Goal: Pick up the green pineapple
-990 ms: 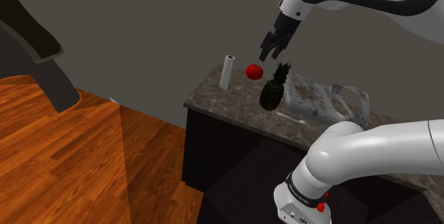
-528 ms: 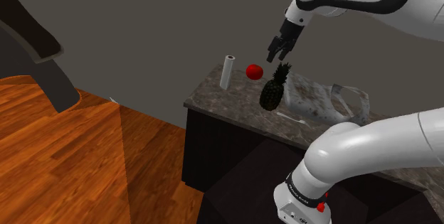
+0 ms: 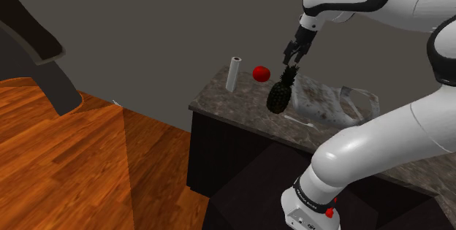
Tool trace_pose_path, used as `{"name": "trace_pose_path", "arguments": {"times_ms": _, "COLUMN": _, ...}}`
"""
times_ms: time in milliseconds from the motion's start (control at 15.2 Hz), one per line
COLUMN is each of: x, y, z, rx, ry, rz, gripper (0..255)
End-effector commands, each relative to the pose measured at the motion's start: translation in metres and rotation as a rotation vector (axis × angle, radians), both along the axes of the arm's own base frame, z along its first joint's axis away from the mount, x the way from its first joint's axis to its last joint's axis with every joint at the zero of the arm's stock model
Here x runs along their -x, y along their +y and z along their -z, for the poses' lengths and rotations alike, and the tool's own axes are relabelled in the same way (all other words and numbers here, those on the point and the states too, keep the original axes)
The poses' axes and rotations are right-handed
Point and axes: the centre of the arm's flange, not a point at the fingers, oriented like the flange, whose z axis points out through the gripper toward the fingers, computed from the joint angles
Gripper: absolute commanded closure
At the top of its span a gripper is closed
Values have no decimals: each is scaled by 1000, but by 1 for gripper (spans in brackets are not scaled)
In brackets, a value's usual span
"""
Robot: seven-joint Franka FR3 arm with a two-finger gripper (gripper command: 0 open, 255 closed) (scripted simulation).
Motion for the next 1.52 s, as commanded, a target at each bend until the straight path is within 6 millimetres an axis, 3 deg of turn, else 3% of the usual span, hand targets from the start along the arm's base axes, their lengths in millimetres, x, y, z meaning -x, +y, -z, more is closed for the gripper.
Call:
{"name": "trace_pose_path", "arguments": {"times_ms": 0, "x": -1, "y": -24, "z": 7, "rx": 5, "ry": 9, "rz": 14, "gripper": 0}}
{"name": "trace_pose_path", "arguments": {"times_ms": 396, "x": -1, "y": -97, "z": 27, "rx": 18, "ry": 34, "rz": 56, "gripper": 0}}
{"name": "trace_pose_path", "arguments": {"times_ms": 990, "x": -1, "y": -97, "z": 67, "rx": 18, "ry": 34, "rz": 56, "gripper": 0}}
{"name": "trace_pose_path", "arguments": {"times_ms": 1056, "x": -1, "y": -96, "z": 67, "rx": 18, "ry": 34, "rz": 56, "gripper": 255}}
{"name": "trace_pose_path", "arguments": {"times_ms": 1452, "x": -2, "y": -97, "z": 67, "rx": 18, "ry": 34, "rz": 56, "gripper": 255}}
